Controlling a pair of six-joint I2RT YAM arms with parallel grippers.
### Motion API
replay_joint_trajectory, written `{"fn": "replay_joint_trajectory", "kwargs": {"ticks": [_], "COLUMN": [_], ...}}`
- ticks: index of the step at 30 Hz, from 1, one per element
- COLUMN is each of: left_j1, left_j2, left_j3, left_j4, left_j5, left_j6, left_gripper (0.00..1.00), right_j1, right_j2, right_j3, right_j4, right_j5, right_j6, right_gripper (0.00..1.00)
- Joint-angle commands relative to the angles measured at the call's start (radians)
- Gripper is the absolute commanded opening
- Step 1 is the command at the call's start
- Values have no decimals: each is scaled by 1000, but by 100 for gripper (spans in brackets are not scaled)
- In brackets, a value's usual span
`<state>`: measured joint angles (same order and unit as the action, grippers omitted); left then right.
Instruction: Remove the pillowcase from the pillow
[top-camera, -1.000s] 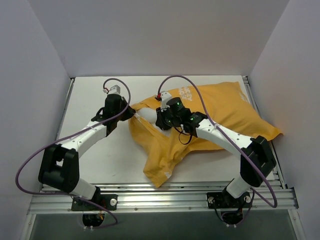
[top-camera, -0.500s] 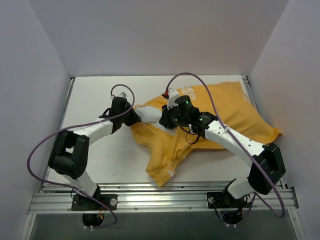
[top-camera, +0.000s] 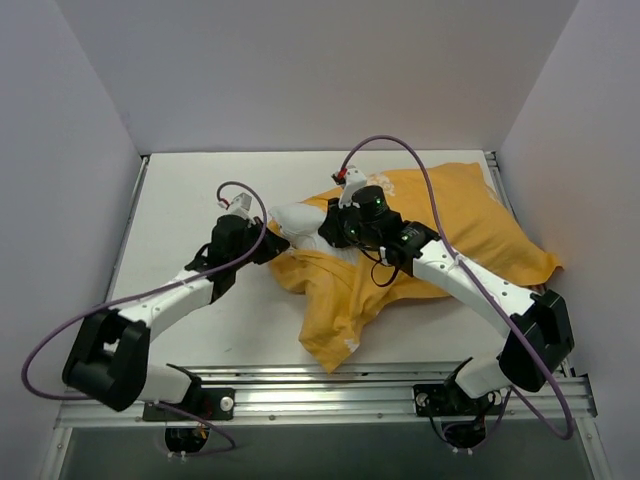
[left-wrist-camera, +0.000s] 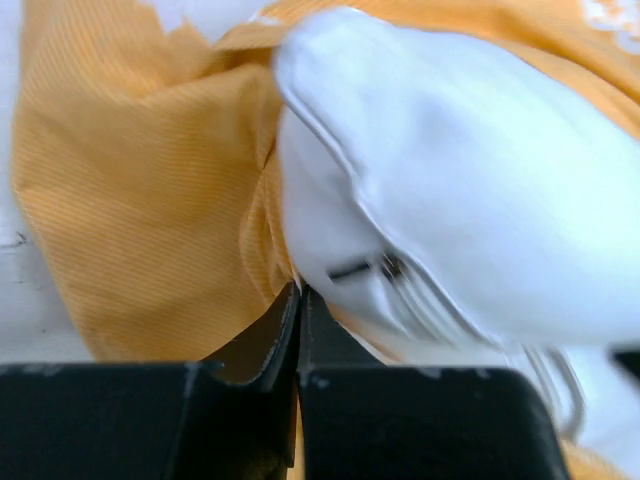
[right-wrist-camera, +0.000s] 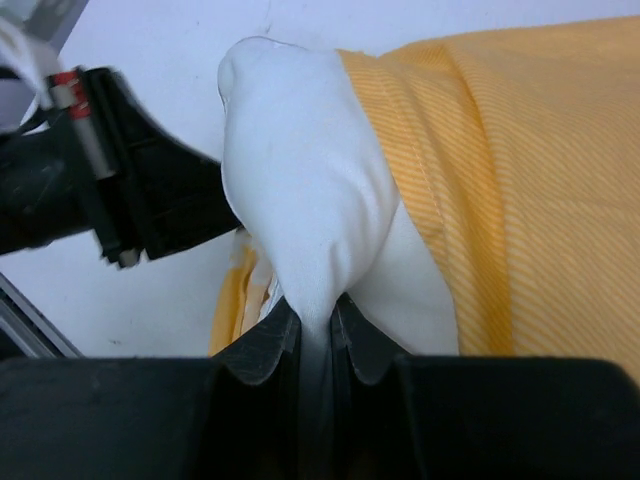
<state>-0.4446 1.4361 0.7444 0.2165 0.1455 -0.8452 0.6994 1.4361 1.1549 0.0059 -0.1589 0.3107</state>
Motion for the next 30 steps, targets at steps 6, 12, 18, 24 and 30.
{"fn": "replay_joint_trajectory", "kwargs": {"ticks": [6, 12, 18, 24, 30], "left_j1": [-22, -34, -77, -150, -193], "left_j2": [-348, -462, -402, -270, -169], "left_j3": [-16, 73, 76, 95, 142], "left_j4": [-191, -403, -396, -341, -304], "left_j5": [-164, -198, -188, -231, -244], "left_j6": [153, 175, 31, -58, -49], "left_gripper": [48, 82, 83, 79, 62], "right_j1": [55, 83, 94, 106, 107], "right_j2": [136, 220, 268, 303, 328], "right_j3": [144, 150, 154, 163, 163], "right_j4": [264, 282, 304, 316, 327], "right_j5": [197, 194, 209, 246, 271], "right_j6": [77, 76, 80, 82, 82], "right_gripper": [0, 0, 0, 0, 0]}}
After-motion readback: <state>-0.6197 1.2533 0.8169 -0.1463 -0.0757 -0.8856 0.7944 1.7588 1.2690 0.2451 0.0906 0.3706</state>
